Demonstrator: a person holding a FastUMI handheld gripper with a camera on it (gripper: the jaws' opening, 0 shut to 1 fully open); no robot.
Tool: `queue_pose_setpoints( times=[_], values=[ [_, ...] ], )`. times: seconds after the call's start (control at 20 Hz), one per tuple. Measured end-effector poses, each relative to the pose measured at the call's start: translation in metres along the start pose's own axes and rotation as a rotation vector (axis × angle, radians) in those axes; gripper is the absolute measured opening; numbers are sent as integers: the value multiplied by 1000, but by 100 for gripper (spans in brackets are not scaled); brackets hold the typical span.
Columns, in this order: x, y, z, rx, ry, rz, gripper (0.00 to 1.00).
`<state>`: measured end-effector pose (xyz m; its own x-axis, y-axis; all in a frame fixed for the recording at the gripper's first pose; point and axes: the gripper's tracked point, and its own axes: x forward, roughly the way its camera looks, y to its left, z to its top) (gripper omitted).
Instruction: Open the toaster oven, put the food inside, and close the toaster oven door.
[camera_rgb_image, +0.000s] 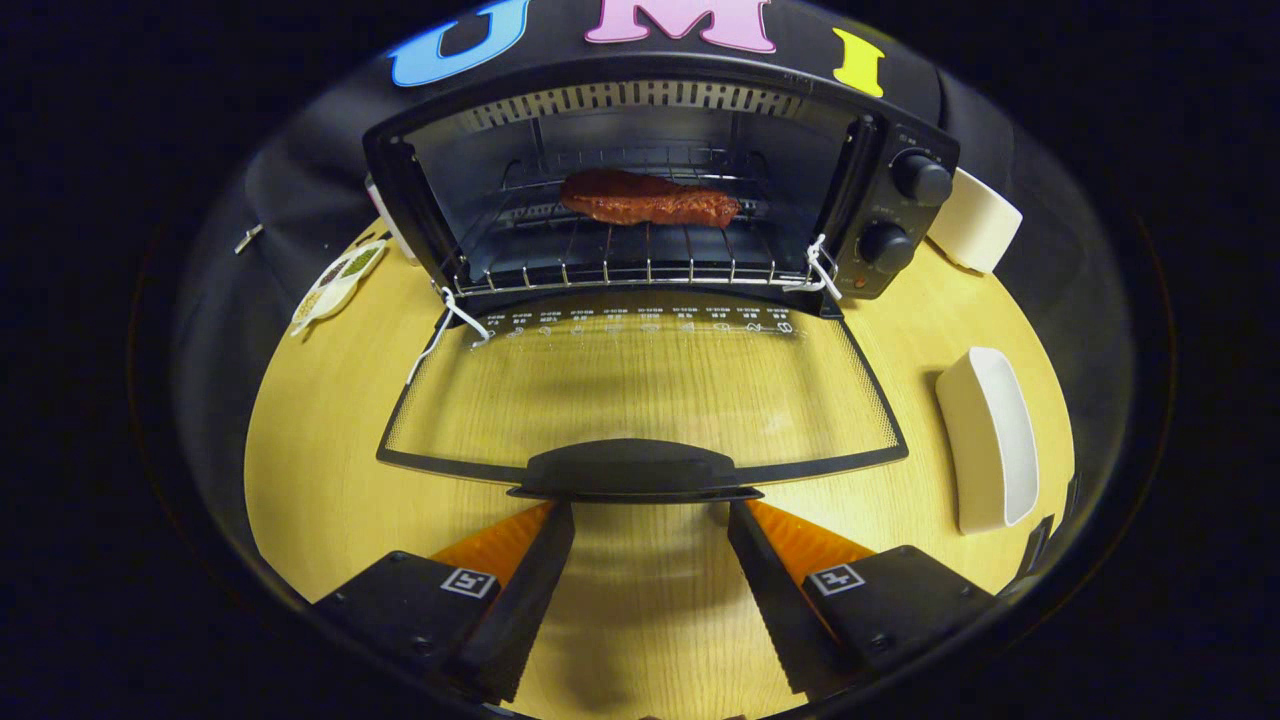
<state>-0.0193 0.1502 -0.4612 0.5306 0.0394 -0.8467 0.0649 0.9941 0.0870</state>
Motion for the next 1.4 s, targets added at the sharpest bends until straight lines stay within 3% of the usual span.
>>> queue_pose_setpoints(
  times=[0.55,1.05,1.4],
  values=[
    [-50,2,61,9,-188,51,98],
    [-78,-3,175,-18,-394,53,98],
    [-141,-22,189,-41,-530,73,98]
  ],
)
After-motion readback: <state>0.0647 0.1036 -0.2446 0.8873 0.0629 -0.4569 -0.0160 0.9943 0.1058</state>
